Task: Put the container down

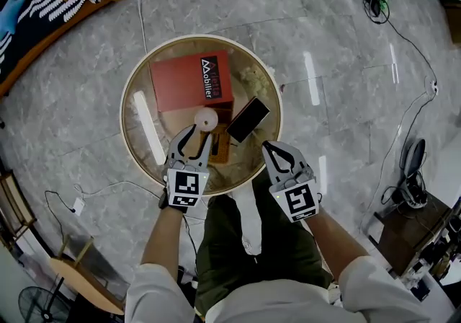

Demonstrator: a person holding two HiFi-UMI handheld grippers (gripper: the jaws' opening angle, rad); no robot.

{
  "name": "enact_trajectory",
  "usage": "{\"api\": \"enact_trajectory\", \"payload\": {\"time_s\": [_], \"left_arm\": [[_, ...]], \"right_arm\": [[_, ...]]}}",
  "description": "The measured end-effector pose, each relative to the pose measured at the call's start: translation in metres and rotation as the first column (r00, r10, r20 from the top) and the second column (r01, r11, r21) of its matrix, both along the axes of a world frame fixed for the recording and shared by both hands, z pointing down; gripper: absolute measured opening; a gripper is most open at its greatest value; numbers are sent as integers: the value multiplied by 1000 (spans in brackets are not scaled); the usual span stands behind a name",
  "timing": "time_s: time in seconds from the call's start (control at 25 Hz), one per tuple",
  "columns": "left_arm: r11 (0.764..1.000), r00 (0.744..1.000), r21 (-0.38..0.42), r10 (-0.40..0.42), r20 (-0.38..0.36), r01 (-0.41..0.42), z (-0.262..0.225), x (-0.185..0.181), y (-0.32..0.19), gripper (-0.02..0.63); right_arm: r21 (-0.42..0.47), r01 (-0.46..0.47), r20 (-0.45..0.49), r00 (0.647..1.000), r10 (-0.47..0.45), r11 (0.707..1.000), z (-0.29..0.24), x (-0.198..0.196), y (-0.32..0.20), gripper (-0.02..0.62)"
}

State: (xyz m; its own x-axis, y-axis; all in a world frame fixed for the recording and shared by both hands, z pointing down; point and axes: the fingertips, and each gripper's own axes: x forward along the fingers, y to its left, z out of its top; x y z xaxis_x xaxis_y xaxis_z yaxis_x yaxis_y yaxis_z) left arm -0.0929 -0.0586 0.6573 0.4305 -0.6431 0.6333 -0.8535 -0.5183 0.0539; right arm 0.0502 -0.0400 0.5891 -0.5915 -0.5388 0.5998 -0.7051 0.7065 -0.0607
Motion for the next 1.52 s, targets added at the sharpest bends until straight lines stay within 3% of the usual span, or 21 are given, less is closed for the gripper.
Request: {"api": "enact_trajectory", "payload": {"time_s": [0.12,0.24,0.48,0.68,1.04,1.52], "left_arm": [[998,999,37,-44,-8,45,-45,-16,6,74],[994,996,75,-83,-22,84,-92,-30,16,35],[982,990,130,-133,-44,137,-179,-50,46,8],[977,990,169,-124,-63,133,-229,-59,82,6],[973,990,193,-117,-73,129,-280,-76,138,6],[965,985,211,-136,-109,157,-299,-81,142,6]], "right_arm": [[20,-15,8,1000,15,1000,-27,-3,3,23],[39,-27,12,1000,27,999,-56,-5,10,23],[68,-46,6,999,46,997,-107,-4,32,23],[93,-67,-8,998,68,993,-142,-1,49,21],[151,-101,2,995,102,983,-198,-11,70,21],[190,-76,45,997,69,979,-224,-36,96,21]]}}
